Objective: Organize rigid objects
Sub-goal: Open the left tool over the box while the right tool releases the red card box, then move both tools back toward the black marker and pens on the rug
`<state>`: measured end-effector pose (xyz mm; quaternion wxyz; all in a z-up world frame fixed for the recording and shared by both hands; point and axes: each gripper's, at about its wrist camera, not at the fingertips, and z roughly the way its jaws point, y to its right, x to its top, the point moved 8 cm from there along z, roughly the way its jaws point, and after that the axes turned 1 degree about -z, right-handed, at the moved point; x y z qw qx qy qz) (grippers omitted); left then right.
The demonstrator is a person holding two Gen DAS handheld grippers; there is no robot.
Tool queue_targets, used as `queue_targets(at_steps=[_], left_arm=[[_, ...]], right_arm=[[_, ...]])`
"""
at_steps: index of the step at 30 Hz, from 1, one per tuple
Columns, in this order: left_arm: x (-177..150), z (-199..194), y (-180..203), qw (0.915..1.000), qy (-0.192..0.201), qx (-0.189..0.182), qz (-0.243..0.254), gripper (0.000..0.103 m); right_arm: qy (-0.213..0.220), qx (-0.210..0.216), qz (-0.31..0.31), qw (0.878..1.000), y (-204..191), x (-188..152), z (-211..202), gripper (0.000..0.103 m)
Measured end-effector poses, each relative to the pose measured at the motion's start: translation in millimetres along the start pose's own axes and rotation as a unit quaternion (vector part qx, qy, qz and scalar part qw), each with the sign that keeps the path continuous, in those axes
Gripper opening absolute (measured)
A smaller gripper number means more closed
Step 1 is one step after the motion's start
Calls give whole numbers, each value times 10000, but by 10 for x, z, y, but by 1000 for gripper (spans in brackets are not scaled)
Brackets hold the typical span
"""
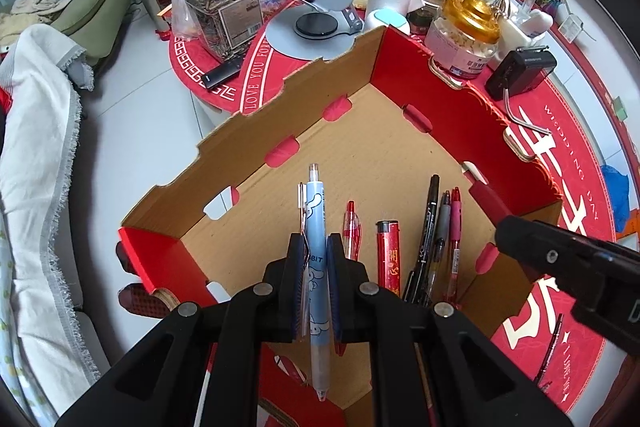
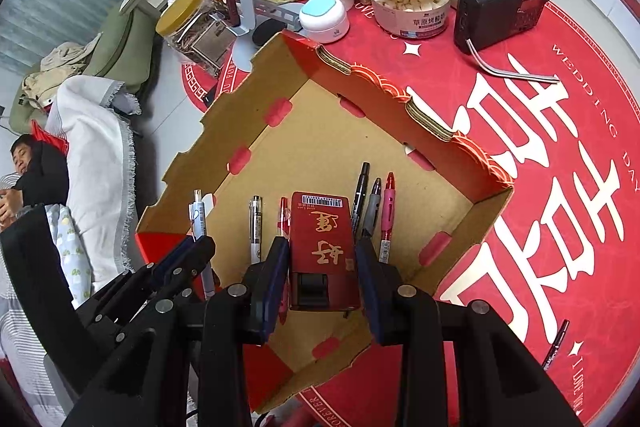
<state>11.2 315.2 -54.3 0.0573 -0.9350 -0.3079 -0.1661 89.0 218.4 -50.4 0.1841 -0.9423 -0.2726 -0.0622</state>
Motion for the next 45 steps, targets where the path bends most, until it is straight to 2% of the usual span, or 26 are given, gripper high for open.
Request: queue_targets(at_steps=[8,16,18,19,20,21,22,25,30,34,39,43,45], left_arm=[[26,178,2,9998,-71,95,138,12],[36,466,111,9993,-187,147,300,13],[7,542,129,9988,-257,190,373,24],[-7,569,133,9987,-292,176,383,53],[-17,586,138,9987,-305,146,375,82],[-21,591,138,9989,-297,110,359,88],[-16,582,133,9990,-252,93,350,89],[2,577,125,9991,-205,114,346,103],[10,543,143,9996,-173,1,244,103],[-50,350,292,9991,-131,-157,376,103],[-296,63,814,9936,-162,-599,939,103],[-651,-217,1466,9792,-80,-1035,1744,103],[-918,-280,1782,9659,-112,-1214,2286,103]], right_arm=[[24,-46,134,9999,60,39,180,36],[-93,-324,-44,9994,151,-5,380,36],[-50,-388,-112,9992,169,-9,389,37],[-64,-367,-133,9992,165,-10,389,46],[-38,-371,-169,9992,161,-7,373,65],[29,-413,-198,9989,159,6,346,74],[157,-489,-252,9984,155,25,290,81],[346,-530,-399,9972,119,72,164,81],[705,-613,-125,9955,243,33,-187,81],[848,-778,272,9930,541,-281,-473,81],[678,-1106,1338,9825,1244,-961,-733,81],[354,-1463,2268,9622,1888,-1690,-880,81],[197,-1576,2567,9534,2103,-2004,-920,81]])
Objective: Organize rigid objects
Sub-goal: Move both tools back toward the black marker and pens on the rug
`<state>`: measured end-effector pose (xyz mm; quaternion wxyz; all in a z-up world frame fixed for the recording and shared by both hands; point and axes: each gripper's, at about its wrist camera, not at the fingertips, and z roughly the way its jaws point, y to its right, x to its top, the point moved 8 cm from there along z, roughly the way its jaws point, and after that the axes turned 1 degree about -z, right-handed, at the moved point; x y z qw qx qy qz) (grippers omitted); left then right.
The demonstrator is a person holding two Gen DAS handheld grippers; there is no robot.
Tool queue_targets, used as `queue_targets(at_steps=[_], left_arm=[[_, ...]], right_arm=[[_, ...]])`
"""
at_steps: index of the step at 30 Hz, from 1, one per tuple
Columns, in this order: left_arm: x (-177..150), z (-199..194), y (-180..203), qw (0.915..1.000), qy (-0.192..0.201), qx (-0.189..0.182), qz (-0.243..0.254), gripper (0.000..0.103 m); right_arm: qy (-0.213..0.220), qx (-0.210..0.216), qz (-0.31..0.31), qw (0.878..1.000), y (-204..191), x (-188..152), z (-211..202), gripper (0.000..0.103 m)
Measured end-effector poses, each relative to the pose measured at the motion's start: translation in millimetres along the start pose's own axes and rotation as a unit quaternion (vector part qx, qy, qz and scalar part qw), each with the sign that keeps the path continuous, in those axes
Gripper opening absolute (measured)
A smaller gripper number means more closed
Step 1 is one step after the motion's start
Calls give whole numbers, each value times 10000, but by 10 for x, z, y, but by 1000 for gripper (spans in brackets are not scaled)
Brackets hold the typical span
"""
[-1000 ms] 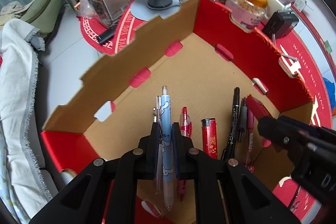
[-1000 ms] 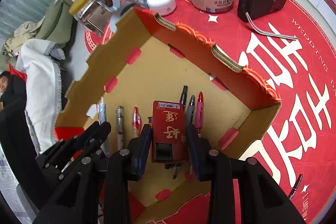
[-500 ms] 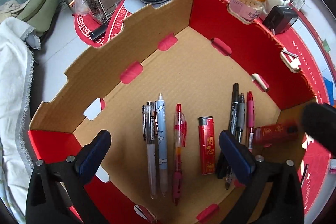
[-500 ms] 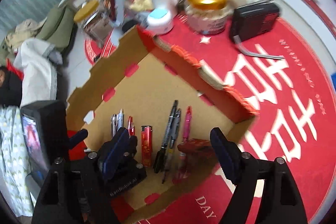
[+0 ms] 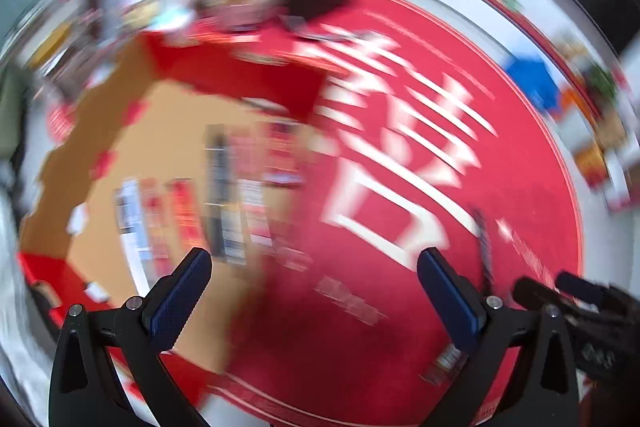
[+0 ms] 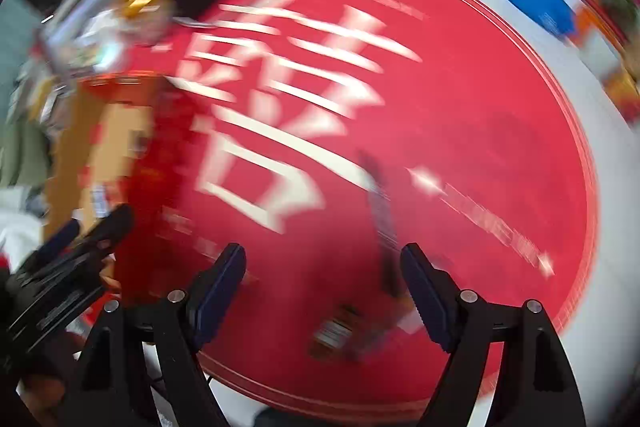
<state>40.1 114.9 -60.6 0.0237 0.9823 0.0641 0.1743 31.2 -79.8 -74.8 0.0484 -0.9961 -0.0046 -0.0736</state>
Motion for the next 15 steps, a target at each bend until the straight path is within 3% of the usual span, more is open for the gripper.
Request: queue_targets(at_steps=[2,6,9,15], left_arm=[[-186,123,387,9976,-195,-125,647,103],[-635,407,981,9823,-516,-321,1773,103],[-810,536,1152,9769,-578,-278,2039,103],[-999,725,1183,9748,-753,-34,2101,103]], right_arm=[[-232,-161,293,9992,364,-201,68,81],[-532,-200,638,9963,729,-463,141,81],[-584,-191,683,9958,869,-567,165,81],[-719,-47,1047,9919,1015,-710,256,81]])
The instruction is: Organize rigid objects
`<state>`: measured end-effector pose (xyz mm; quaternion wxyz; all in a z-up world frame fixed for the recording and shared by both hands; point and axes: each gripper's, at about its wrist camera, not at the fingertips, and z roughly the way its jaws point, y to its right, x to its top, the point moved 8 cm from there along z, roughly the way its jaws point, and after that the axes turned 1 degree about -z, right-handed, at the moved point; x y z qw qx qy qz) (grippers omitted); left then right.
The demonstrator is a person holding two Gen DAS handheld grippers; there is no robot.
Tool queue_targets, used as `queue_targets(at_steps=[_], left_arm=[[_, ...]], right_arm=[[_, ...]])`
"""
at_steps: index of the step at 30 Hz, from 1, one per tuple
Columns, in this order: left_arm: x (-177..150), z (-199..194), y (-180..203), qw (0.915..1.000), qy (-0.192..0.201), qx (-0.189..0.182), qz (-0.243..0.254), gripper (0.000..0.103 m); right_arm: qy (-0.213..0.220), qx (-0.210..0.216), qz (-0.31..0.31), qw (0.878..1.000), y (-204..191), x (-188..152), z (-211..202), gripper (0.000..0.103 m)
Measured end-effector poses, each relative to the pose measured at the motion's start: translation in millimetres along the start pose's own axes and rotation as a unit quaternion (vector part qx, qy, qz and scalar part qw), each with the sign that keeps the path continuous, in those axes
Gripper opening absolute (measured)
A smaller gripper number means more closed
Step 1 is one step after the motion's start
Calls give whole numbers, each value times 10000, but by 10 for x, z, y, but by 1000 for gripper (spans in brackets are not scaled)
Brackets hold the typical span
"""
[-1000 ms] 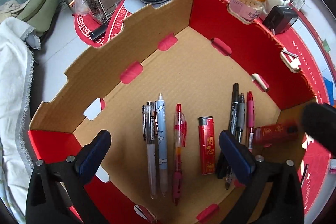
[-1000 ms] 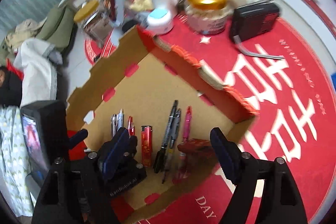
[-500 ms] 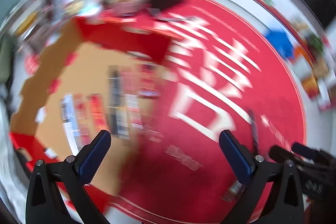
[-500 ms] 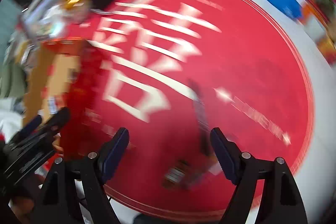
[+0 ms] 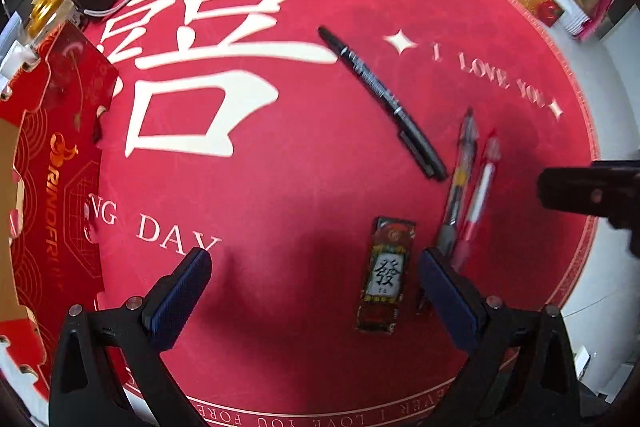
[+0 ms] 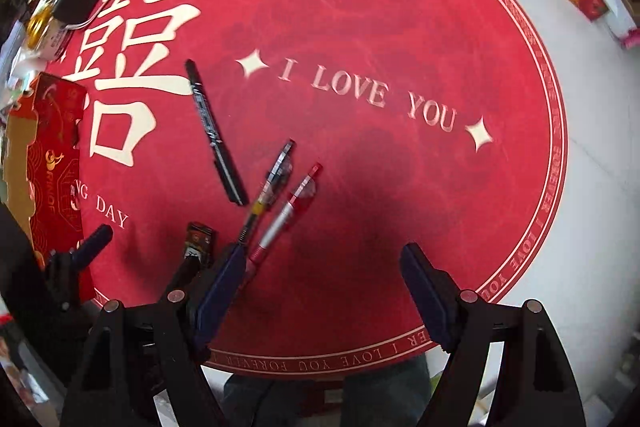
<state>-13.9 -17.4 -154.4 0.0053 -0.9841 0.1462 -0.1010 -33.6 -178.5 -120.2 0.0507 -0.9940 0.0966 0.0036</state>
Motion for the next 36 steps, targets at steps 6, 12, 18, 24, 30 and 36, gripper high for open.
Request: queue_targets(at_steps=[6,12,18,24,30,36], left_arm=[[16,97,7,10000,-21,18,93,103],[99,52,-178,9990,246,345,-118,103],[89,50,-369,9980,85,249,-570,103],[8,55,-223,9908,-98,11,-1350,103],[-148,160,-243,9865,-332,300,-1573,103],[-278,123,-322,9742,-468,302,-2189,103]], right_arm=[[-58,53,67,9999,19,-41,87,81],[-173,70,297,9994,24,-59,213,81],[-229,-20,543,9983,-22,-37,405,81],[-247,5,961,9951,-7,-35,557,81],[-297,-116,855,9958,-88,-15,628,80],[-126,-406,378,9984,-272,-97,574,45]])
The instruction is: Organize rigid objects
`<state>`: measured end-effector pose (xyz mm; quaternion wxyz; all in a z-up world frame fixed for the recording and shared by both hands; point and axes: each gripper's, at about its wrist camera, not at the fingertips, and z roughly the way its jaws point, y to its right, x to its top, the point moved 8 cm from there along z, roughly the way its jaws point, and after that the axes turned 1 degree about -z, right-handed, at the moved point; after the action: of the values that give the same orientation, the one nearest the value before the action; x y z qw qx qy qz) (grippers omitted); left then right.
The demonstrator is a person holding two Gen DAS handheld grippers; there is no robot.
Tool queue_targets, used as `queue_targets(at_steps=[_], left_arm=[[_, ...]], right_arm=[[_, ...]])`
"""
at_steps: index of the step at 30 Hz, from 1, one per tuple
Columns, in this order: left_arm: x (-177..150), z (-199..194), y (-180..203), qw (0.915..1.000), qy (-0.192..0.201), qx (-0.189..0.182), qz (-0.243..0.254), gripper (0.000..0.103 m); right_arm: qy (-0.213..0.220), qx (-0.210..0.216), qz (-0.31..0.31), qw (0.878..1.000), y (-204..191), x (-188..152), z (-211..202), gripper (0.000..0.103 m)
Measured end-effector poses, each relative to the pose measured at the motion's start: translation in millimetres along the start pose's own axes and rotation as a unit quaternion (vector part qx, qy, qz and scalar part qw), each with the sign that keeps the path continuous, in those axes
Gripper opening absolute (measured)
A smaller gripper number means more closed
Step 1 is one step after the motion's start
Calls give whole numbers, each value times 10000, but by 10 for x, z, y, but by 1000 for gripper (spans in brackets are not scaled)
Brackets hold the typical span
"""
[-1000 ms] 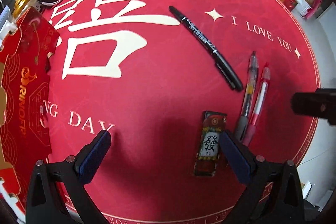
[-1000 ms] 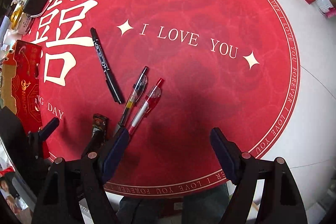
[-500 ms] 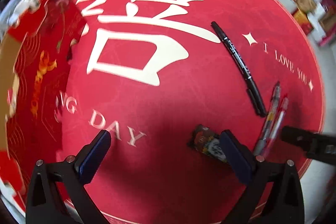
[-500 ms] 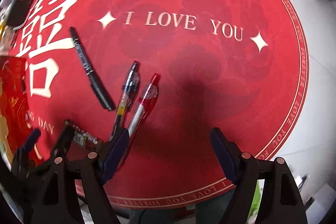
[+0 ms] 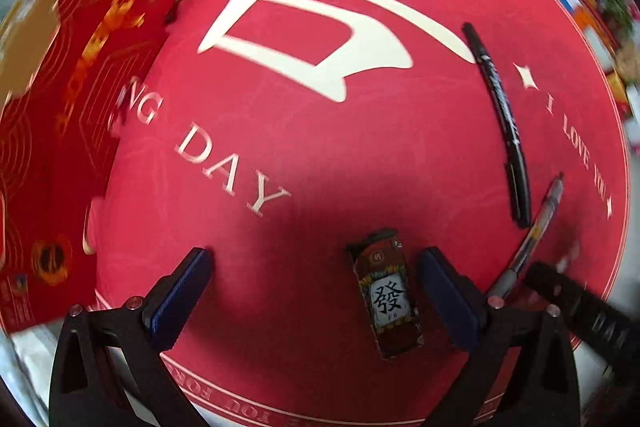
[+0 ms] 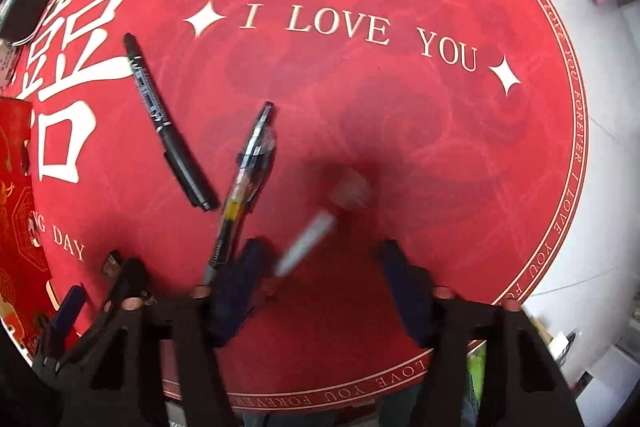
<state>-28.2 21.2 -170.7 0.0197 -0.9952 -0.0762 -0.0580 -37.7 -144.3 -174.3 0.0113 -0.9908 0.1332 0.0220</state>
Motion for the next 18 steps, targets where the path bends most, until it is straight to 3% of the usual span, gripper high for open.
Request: queue_targets(at_steps=[2,7,11,16,18], left_arm=[[-37,-14,24,9999,-1,7,-154,103],[-150,-51,230,9994,119,6,-325,103],[-254,-107,293,9961,373,111,-793,103],[-364,-137,440,9965,232,72,-804,101],[-290,-148,498,9971,241,62,-715,95]], right_arm=[[-49,1,-343,9994,-89,-21,-8,30],[-115,90,-797,9967,-50,-38,-16,21],[-104,23,-1264,9919,-48,-112,-14,11],[-128,179,-1519,9882,14,-169,-109,11],[-36,261,-1514,9881,57,-135,-208,11]])
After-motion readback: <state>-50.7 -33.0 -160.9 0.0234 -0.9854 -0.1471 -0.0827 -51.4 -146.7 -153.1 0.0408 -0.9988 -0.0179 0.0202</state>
